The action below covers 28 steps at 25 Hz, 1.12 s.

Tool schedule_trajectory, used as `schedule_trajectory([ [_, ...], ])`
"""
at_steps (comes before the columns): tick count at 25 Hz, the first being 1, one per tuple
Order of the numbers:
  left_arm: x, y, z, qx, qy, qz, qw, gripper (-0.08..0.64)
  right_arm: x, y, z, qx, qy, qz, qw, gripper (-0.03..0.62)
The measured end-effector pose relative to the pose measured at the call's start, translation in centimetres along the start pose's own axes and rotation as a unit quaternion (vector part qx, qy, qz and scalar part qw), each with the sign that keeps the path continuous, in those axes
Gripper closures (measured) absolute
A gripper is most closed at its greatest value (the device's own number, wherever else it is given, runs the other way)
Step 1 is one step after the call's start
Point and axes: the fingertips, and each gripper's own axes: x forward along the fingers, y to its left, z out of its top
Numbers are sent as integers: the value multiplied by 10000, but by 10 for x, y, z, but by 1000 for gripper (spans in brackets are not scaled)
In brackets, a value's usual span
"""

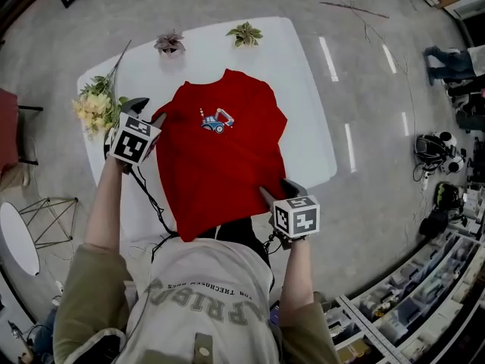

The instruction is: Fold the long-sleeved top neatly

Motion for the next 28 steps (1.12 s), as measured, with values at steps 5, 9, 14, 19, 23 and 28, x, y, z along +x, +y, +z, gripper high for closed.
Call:
schedule_trajectory([
  [5,52,-20,14,475,530,-373,9968,350,21,3,-15,-182,438,-269,9985,359],
  [9,58,8,6,629,697,255,9953,526,8,-9,-10,-346,433,-734,9958,534],
  [14,67,32,-10,-5,859,395,9955,525,4,-20,-20,-140,505,-728,9960,572],
  [19,61,42,-10,-460,464,566,9963,453,5,-16,-14,-469,545,-559,9958,524],
  [23,17,48,5,-789,-281,675,9942,379,-11,-10,1,-580,321,-52,9978,321],
  [28,-28,-14,-25,-893,-186,292,9954,379,-10,-25,32,-961,-79,-22,9953,322],
])
